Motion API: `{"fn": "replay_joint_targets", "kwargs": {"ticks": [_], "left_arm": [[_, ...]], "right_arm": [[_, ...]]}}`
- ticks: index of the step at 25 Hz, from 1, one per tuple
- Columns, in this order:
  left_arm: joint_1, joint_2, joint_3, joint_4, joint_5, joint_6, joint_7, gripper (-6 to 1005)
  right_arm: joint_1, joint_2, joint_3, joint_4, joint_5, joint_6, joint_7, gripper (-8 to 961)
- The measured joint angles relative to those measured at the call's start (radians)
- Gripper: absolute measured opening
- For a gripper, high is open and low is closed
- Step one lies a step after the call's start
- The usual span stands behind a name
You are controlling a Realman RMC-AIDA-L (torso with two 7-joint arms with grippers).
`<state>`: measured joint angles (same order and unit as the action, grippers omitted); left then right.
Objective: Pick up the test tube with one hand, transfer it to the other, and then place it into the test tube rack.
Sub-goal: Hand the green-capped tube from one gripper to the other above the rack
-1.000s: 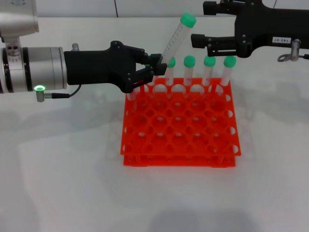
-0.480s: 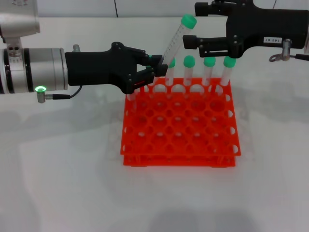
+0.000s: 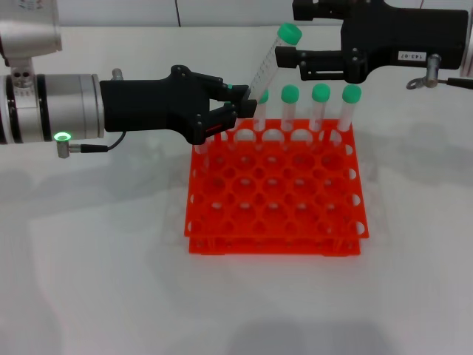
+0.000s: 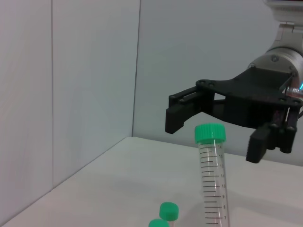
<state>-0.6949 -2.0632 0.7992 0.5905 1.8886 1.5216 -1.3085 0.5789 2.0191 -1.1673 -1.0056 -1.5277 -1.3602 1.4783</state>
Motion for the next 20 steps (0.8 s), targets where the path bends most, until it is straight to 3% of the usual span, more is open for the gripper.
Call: {"fn": "replay_joint_targets", "kwargs": {"ticks": [8,10,20], "left_arm": [[0.000,0.000,0.000,0.000,-0.002,0.000,0.001,195],[0.000,0.000,0.000,0.000,-0.002,0.000,0.001,195],[0.001,0.000,0.000,0.002,-0.007,0.003,0.003,195]], "right_arm": [[-0.001,-0.002,0.007,0.013,0.013,0.002,-0.006,626],[-0.001,-0.002,0.008,0.014,0.014,0.002,-0.008,564],[0.000,-0.002,0.008,0.024,0.015,0.003,-0.009,565]]}}
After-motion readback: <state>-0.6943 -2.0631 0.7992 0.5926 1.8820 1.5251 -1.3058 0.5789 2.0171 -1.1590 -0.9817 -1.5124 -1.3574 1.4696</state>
